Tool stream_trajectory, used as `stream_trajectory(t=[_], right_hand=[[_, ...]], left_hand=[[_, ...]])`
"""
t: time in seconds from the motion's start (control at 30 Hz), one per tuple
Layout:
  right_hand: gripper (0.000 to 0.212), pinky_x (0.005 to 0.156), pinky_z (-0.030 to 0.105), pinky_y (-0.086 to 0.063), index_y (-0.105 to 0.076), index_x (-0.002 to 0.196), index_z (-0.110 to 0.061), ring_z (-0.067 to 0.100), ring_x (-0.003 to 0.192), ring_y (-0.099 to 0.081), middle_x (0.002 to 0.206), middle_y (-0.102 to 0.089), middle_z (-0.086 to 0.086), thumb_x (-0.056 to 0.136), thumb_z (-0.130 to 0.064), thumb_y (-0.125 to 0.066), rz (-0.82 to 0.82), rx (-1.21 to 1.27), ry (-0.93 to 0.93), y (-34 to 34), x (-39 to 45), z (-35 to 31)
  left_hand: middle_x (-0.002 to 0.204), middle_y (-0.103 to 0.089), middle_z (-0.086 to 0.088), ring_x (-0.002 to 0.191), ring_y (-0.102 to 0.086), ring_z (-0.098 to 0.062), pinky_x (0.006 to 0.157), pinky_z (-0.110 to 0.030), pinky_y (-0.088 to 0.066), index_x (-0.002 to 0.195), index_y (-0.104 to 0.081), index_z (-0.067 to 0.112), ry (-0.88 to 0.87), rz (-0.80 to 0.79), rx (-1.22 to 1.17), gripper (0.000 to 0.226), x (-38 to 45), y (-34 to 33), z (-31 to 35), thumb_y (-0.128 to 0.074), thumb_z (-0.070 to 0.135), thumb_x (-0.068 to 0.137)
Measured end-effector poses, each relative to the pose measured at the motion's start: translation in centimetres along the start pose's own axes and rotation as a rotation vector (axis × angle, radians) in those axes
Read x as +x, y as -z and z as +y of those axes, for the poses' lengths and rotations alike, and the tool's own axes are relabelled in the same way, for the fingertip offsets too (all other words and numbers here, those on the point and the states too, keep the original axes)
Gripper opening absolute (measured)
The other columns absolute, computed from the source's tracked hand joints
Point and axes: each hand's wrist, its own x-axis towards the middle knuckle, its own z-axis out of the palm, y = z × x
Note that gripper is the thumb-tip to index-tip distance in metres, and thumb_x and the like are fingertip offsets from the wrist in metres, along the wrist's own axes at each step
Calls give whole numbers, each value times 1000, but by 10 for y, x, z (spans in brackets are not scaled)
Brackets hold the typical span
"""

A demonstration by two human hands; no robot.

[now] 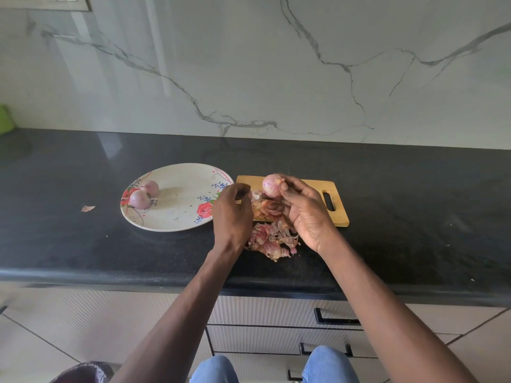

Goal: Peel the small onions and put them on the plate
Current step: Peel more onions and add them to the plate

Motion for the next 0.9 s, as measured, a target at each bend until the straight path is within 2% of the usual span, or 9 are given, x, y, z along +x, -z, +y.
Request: stream_trajectory(t=[0.07,0.13,0.27,0.33,0.43,0.67,0.9], right_hand=[[36,89,46,-57,-60,129,-4,36,100,-70,120,-67,23,93,-6,-62,-12,11,8,1,1,1],[36,92,45,-56,-58,132,-5,34,101,-71,124,-65,22,96,1,-58,-29,11,18,2,0,0],[34,87,33,-59,-65,121,-13,28,111,-68,132,-61,19,92,6,-62,-28,-84,48,2,-1,0],[36,88,33,-58,-66,119,-17,31,116,-66,132,-62,15,90,5,-65,-37,-131,64,3,-1,1],[40,93,37,-56,-66,122,-22,28,123,-62,130,-66,6,90,2,-67,-55,-211,99,2,-2,4],[42,101,39,-52,-65,127,-27,22,126,-61,133,-66,2,95,-1,-61,-90,-200,84,2,-2,3],[43,92,31,-54,-64,129,-24,21,121,-64,134,-65,2,95,2,-59,-107,-201,94,0,-4,2]], left_hand=[[118,-71,-6,104,-65,-14,92,-25,-52,124,-68,5,-19,1,-3,29,0,1,-1,-60,4,96],[115,-73,-4,101,-68,-12,91,-29,-56,123,-70,7,-36,0,-65,28,0,2,-1,-63,9,96],[102,-77,-8,91,-75,-23,81,-35,-62,114,-73,4,174,-108,-463,21,3,4,0,-66,6,95],[102,-77,-12,94,-75,-28,84,-38,-61,114,-73,0,225,-149,-569,22,5,6,1,-67,4,93],[103,-76,-17,98,-74,-34,91,-44,-59,114,-73,-1,283,-195,-652,22,5,7,1,-68,5,93],[101,-77,-16,94,-75,-33,89,-43,-59,109,-75,3,317,-196,-720,18,5,9,5,-68,4,92],[98,-76,-19,91,-75,-32,84,-35,-61,100,-76,2,361,-203,-817,14,6,10,6,-66,-1,92]])
